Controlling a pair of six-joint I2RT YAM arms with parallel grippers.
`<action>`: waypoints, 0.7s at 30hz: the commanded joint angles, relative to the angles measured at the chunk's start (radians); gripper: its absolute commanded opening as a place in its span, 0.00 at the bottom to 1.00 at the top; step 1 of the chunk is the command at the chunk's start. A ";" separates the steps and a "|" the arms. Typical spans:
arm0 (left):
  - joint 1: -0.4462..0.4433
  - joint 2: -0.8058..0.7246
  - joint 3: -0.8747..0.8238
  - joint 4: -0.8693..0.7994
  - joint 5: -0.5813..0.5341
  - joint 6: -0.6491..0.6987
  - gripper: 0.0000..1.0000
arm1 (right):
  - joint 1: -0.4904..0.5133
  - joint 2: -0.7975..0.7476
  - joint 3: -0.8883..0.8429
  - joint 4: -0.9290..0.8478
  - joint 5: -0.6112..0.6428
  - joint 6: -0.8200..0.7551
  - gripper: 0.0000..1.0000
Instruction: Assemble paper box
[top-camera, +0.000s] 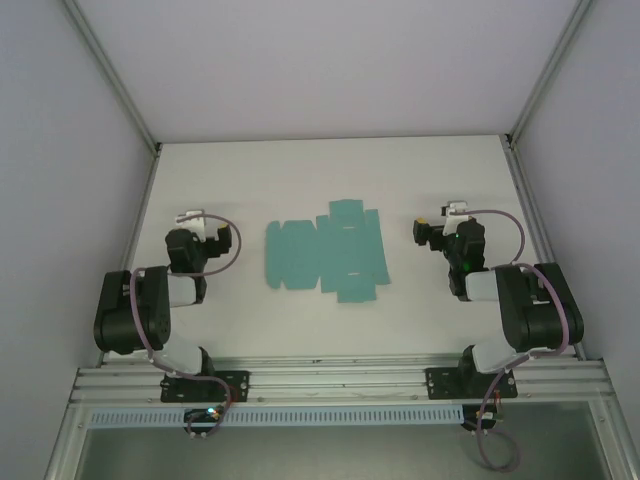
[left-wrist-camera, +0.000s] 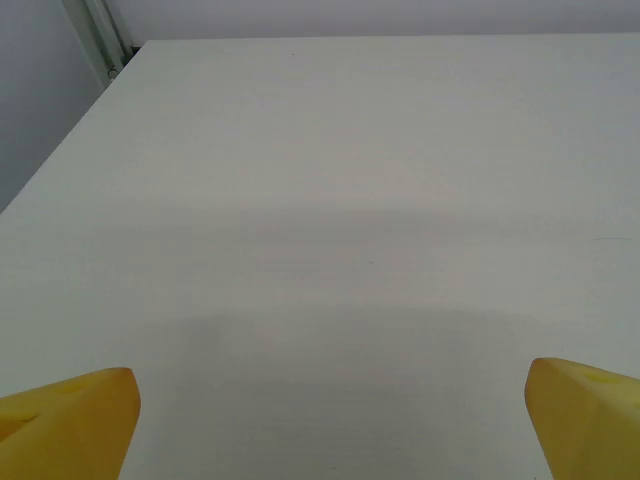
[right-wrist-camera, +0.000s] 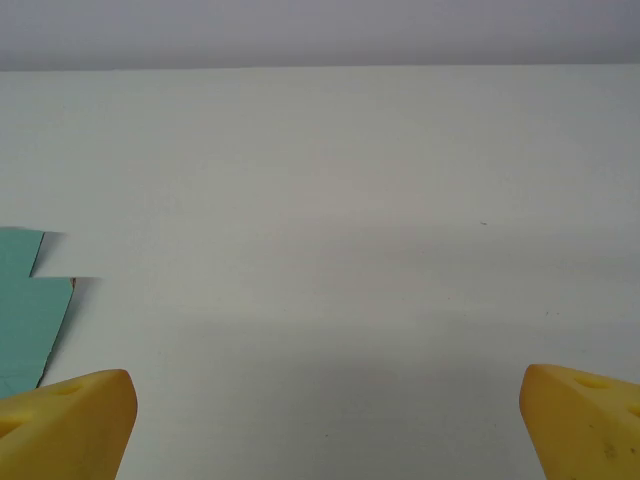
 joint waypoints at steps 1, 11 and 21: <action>-0.003 -0.006 0.018 -0.011 0.018 0.021 1.00 | -0.005 0.005 0.021 -0.012 -0.017 0.015 1.00; -0.004 -0.006 0.017 -0.011 0.020 0.022 1.00 | -0.011 0.005 0.025 -0.017 -0.028 0.021 1.00; -0.003 -0.007 0.020 -0.013 0.021 0.022 1.00 | -0.013 0.006 0.025 -0.017 -0.031 0.021 1.00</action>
